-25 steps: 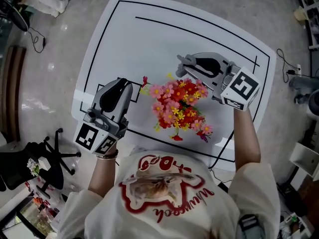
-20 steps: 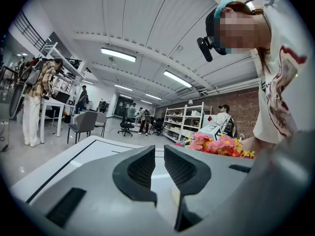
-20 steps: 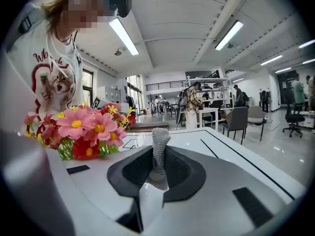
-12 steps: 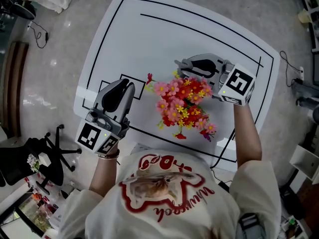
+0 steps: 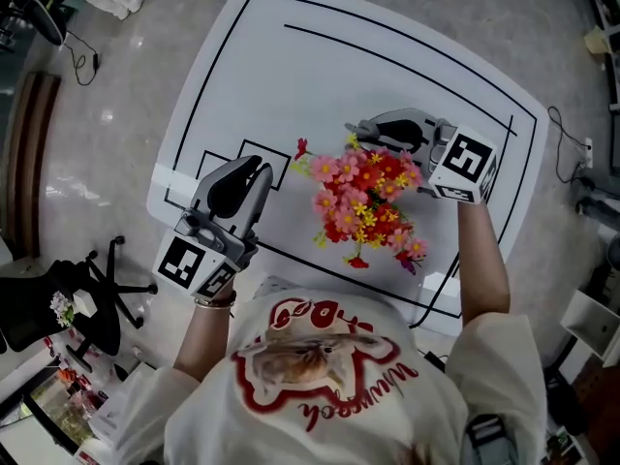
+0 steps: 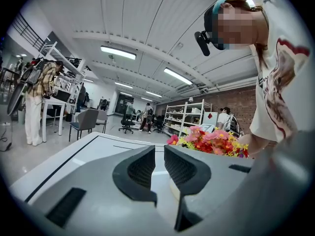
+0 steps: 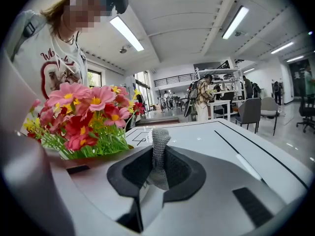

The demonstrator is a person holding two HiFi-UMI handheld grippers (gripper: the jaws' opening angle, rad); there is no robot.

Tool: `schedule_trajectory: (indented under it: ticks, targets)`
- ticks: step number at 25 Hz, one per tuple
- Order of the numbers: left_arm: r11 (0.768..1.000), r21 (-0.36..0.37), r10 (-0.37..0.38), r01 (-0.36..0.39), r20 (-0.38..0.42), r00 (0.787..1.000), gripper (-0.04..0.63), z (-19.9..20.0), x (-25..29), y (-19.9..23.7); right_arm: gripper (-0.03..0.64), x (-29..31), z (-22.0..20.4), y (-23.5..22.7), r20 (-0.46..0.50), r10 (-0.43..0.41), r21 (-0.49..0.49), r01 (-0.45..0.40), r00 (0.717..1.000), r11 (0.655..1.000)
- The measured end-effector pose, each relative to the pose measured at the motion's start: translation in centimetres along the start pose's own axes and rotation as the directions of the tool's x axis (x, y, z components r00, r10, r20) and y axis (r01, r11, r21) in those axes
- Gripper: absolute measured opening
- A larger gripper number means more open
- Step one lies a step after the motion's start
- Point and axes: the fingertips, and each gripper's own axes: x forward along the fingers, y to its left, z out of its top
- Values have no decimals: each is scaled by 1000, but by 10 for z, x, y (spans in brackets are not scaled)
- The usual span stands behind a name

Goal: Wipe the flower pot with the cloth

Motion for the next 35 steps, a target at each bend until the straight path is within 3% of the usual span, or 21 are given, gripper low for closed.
schedule_trajectory:
  ticks: [14,20,25,29,35]
  targets:
    - [1000,24,-16,16,-4,1000,61,8,-3,0,54,-3,-8,4,-15,-8,6,9,1000,1000]
    - [1000,-11,-22,23,32,999,61,13,-4,2,54,-6,-16,6,-13,-25,32,26,1000,999]
    - [998,42,-36,36,14,999,61,15,-5,-1,54,-10,-18,8,-5,-43,46,43,999,998]
    - [998,-25,-52,53,51,997,61,19,-7,-1,54,-14,-20,8,-9,-60,48,60,998,997]
    - [998,38,-59,57,41,997,61,25,-7,-3,54,-18,-23,8,-13,-93,62,94,996,994]
